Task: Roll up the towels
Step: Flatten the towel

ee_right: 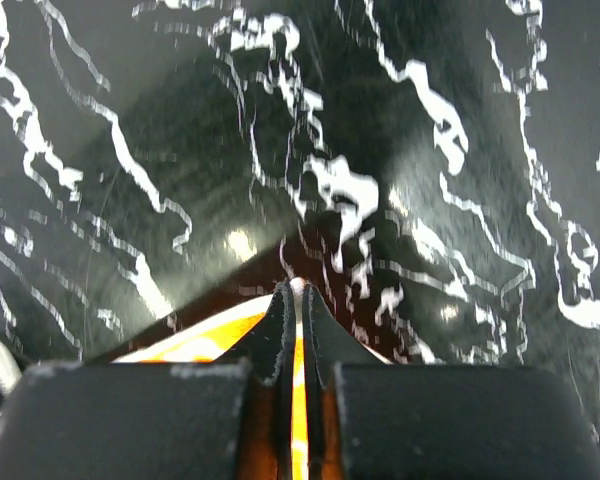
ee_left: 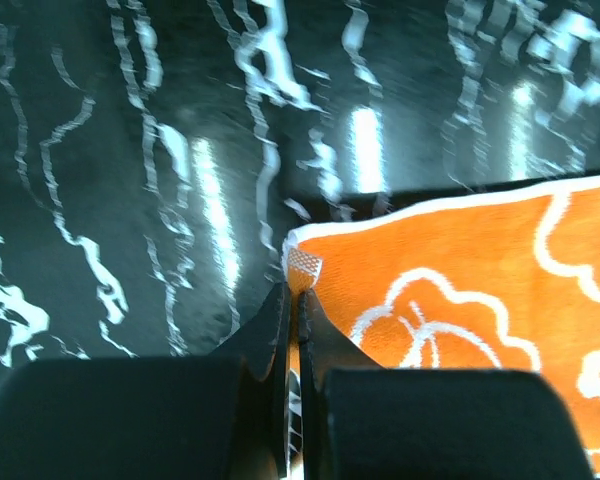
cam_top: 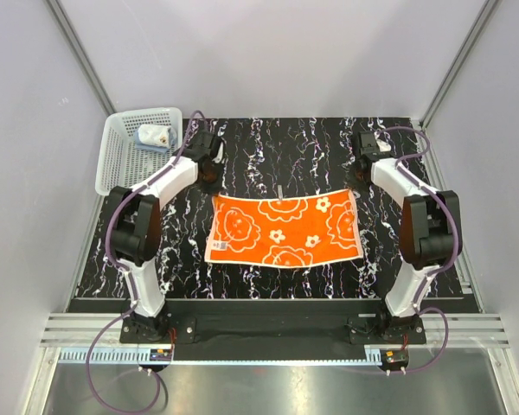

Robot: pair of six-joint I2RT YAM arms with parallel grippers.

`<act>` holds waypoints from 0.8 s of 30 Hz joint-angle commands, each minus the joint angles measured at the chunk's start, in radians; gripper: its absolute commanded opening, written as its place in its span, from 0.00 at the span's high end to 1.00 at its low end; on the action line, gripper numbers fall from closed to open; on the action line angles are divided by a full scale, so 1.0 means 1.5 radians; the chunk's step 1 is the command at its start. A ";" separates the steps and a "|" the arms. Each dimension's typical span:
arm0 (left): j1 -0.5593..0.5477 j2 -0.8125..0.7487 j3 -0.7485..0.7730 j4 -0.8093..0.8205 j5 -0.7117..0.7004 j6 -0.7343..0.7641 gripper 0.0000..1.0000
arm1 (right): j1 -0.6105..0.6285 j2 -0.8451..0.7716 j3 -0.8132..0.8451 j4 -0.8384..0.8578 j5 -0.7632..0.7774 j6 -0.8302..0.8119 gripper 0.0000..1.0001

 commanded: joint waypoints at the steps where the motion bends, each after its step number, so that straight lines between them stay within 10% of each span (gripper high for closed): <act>1: 0.038 0.028 0.048 -0.006 0.018 0.015 1.00 | -0.015 0.035 0.052 0.024 -0.004 -0.023 1.00; 7: 0.083 0.101 0.111 -0.024 0.076 0.003 0.98 | -0.030 0.112 0.135 -0.002 0.005 -0.041 1.00; 9: 0.092 0.115 0.116 -0.029 0.061 -0.007 0.82 | -0.035 0.135 0.158 -0.002 -0.010 -0.052 0.98; 11: 0.098 0.118 0.122 -0.040 0.040 -0.018 0.55 | -0.038 0.148 0.179 -0.005 -0.036 -0.055 0.86; 15: 0.099 0.085 0.105 -0.036 0.023 -0.027 0.20 | -0.040 0.150 0.193 0.000 -0.059 -0.071 0.26; 18: 0.099 0.048 0.094 -0.036 0.024 -0.032 0.03 | -0.040 0.121 0.192 -0.012 -0.049 -0.072 0.16; 24: 0.077 -0.046 0.053 -0.028 0.001 -0.035 0.01 | -0.041 -0.012 0.099 -0.020 -0.005 -0.065 0.07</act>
